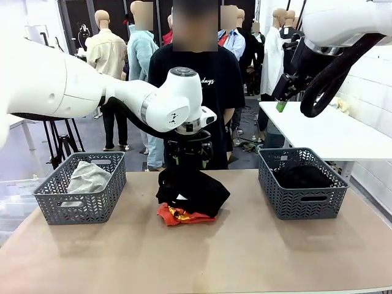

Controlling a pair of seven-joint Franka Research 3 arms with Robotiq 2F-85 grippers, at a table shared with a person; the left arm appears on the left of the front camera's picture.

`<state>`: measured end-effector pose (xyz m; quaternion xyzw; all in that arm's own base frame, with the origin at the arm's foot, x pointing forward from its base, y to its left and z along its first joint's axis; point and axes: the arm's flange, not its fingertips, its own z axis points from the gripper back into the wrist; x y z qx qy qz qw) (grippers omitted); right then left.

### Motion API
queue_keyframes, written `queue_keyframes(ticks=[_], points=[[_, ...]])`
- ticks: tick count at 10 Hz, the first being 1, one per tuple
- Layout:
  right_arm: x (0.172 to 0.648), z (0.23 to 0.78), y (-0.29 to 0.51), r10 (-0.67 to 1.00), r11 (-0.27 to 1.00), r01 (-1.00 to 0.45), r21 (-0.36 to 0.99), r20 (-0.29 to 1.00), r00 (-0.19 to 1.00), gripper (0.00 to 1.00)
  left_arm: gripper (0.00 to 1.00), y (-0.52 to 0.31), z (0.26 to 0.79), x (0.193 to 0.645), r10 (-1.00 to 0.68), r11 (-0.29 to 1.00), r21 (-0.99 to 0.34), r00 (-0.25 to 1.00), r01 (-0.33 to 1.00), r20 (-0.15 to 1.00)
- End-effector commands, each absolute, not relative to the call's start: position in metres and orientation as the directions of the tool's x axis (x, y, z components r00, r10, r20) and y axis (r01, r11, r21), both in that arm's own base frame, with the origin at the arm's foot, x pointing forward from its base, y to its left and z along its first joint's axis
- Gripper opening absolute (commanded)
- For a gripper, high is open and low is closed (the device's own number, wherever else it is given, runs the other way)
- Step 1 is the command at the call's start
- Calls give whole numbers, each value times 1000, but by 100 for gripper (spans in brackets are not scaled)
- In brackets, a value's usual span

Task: Sort the tops and bottoms.
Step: Lift clothes from the center of the table with your left hand.

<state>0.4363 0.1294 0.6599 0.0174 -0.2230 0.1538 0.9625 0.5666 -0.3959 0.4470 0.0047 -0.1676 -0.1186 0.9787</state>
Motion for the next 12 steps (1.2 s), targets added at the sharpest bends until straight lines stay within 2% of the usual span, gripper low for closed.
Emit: queue_keyframes(ticks=[1,6,7,9,12], points=[[434,660,128,285,954,-299,-34,426,859,100,100,-387,445,580,-220,970,-36,932,240,288],[434,660,128,285,954,-299,-34,426,859,100,100,-369,424,596,-142,989,-11,966,148,218],[434,660,128,285,954,-299,-34,426,859,100,100,-368,417,598,-133,989,-30,967,142,215],[434,660,128,285,954,-299,-34,426,859,100,100,-368,399,598,-82,981,-162,986,106,148],[434,660,128,285,954,-299,-34,426,859,100,100,-375,390,594,-62,979,-190,993,80,99]])
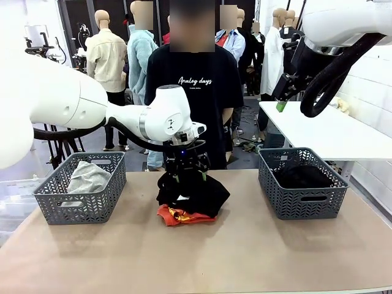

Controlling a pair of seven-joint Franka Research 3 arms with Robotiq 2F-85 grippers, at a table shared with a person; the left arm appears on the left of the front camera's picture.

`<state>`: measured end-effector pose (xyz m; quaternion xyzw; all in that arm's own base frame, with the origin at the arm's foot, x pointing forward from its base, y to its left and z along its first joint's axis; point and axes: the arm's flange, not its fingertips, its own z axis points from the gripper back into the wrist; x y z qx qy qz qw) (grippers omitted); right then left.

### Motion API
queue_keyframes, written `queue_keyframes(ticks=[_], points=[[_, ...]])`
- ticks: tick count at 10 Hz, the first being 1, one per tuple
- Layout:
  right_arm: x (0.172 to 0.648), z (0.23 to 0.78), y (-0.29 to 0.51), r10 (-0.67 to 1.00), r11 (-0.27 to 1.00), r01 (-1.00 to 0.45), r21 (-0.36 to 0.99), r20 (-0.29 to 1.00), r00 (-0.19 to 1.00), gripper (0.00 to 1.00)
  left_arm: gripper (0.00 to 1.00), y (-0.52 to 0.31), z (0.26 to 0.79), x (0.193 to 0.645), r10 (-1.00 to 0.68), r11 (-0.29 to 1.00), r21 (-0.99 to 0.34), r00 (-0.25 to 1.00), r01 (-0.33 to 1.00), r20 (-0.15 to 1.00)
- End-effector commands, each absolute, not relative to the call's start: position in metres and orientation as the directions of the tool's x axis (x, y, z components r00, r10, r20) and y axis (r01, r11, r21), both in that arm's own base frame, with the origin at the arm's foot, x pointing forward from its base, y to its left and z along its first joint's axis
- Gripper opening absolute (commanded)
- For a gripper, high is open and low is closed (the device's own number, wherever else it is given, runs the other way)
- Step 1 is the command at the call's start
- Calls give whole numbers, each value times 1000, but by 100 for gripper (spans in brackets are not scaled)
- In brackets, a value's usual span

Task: Sort the tops and bottoms.
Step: Lift clothes from the center of the table with your left hand.

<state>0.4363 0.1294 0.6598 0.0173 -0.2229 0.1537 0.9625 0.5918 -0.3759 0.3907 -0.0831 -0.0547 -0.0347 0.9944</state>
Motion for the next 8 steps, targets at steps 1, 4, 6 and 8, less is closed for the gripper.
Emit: queue_keyframes(ticks=[1,4,6,8], points=[[434,660,128,285,954,-299,-34,426,859,100,100,-377,387,593,-61,978,-192,995,77,83],[434,660,128,285,954,-299,-34,426,859,100,100,-383,383,594,-76,984,-156,996,83,55],[434,660,128,285,954,-299,-34,426,859,100,100,-390,380,596,-111,985,-130,993,116,45],[434,660,128,285,954,-299,-34,426,859,100,100,-400,377,594,-132,981,-139,990,137,49]])
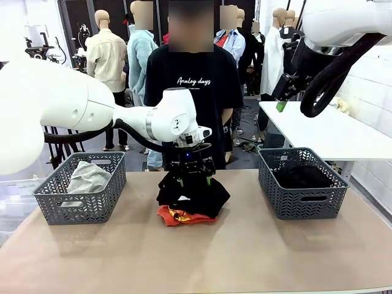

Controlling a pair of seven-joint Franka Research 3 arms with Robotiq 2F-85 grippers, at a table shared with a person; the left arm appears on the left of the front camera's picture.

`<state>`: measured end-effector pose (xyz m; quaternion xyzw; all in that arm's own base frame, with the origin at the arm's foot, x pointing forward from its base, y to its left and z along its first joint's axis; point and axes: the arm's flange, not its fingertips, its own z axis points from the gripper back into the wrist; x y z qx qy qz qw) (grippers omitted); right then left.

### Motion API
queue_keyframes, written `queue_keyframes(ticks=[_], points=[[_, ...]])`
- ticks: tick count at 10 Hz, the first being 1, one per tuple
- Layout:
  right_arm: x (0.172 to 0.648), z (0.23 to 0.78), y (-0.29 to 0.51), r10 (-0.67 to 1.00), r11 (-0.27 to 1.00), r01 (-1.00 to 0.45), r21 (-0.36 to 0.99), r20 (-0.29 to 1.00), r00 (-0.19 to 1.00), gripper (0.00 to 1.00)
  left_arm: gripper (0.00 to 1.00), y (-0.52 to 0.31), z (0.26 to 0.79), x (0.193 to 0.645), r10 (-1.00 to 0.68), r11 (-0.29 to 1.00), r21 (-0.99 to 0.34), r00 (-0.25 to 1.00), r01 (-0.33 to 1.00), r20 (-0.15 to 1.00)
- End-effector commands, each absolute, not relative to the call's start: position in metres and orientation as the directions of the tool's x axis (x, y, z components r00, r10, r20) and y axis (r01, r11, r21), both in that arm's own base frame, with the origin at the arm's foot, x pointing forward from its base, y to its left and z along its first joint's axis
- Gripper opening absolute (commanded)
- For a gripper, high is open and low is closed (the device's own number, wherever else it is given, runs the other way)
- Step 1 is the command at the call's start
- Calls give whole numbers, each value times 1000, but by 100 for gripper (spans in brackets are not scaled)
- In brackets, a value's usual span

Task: Sort the tops and bottoms.
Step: Lift clothes from the center of the table with your left hand.

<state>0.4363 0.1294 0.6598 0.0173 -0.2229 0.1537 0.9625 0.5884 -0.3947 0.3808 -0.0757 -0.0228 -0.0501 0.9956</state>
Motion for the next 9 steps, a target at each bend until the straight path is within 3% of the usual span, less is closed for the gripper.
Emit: queue_keyframes(ticks=[1,2,7,9], points=[[434,660,128,285,954,-299,-34,426,859,100,100,-400,375,596,-137,981,-134,990,142,46],[434,660,128,285,954,-299,-34,426,859,100,100,-400,374,596,-144,980,-129,988,149,50],[434,660,128,285,954,-299,-34,426,859,100,1,-405,373,597,-174,981,-79,985,175,18],[434,660,128,285,954,-299,-34,426,859,100,0,-405,373,596,-178,982,-57,984,178,5]])
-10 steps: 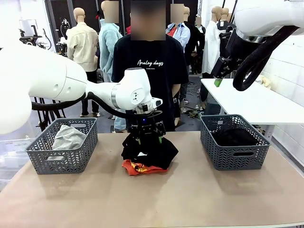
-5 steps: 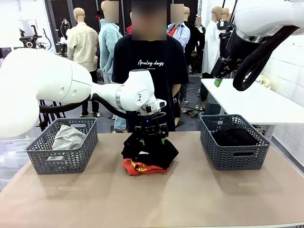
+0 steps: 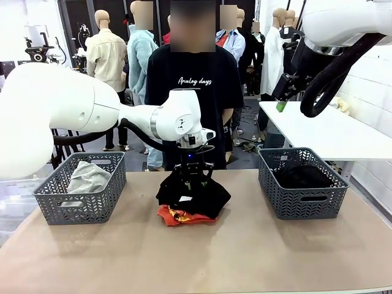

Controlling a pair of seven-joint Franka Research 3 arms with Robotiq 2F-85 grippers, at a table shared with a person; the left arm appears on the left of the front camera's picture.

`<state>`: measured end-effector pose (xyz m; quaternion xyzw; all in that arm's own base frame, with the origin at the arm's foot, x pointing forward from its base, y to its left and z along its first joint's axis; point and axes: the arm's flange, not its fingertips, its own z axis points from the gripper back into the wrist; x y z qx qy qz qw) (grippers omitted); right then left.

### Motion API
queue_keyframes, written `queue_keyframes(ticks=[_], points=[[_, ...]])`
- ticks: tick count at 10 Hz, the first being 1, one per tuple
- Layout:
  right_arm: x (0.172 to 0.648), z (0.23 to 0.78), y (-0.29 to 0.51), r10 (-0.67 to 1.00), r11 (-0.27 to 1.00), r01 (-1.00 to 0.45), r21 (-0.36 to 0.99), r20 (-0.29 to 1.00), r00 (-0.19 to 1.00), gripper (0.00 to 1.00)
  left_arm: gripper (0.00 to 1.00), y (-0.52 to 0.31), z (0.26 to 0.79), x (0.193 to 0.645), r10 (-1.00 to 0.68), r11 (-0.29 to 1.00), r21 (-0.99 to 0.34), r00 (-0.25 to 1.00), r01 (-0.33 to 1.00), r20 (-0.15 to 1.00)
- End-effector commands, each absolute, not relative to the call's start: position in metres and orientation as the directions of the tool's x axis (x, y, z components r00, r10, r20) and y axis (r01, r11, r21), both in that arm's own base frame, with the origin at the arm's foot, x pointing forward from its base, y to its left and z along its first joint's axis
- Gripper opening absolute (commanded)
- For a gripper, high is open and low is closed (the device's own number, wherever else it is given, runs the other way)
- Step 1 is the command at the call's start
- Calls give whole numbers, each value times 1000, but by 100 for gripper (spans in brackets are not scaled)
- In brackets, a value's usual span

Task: Sort the tops and bottoms.
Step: Lift clothes from the center of the table with your left hand.

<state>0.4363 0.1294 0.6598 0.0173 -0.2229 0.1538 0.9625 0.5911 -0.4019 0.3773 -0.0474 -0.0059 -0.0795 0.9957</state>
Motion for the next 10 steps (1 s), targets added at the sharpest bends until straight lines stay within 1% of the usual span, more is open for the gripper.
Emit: queue_keyframes(ticks=[1,5,6,7,8,9,10], points=[[434,660,128,285,954,-299,-34,426,859,100,0,-405,373,596,-182,982,-47,983,182,3],[434,660,128,285,954,-299,-34,426,859,100,0,-400,373,594,-172,984,-43,985,172,0],[434,660,128,285,954,-299,-34,426,859,100,0,-397,373,594,-145,989,-27,989,145,6],[434,660,128,285,954,-299,-34,426,859,100,0,-387,371,592,-72,997,-12,997,72,35],[434,660,128,285,954,-299,-34,426,859,100,0,-404,378,593,-165,984,-71,986,166,13],[434,660,128,285,954,-299,-34,426,859,100,0,-404,378,593,-165,984,-71,986,166,13],[434,660,128,285,954,-299,-34,426,859,100,0,-401,379,595,-138,988,-70,990,138,15]])
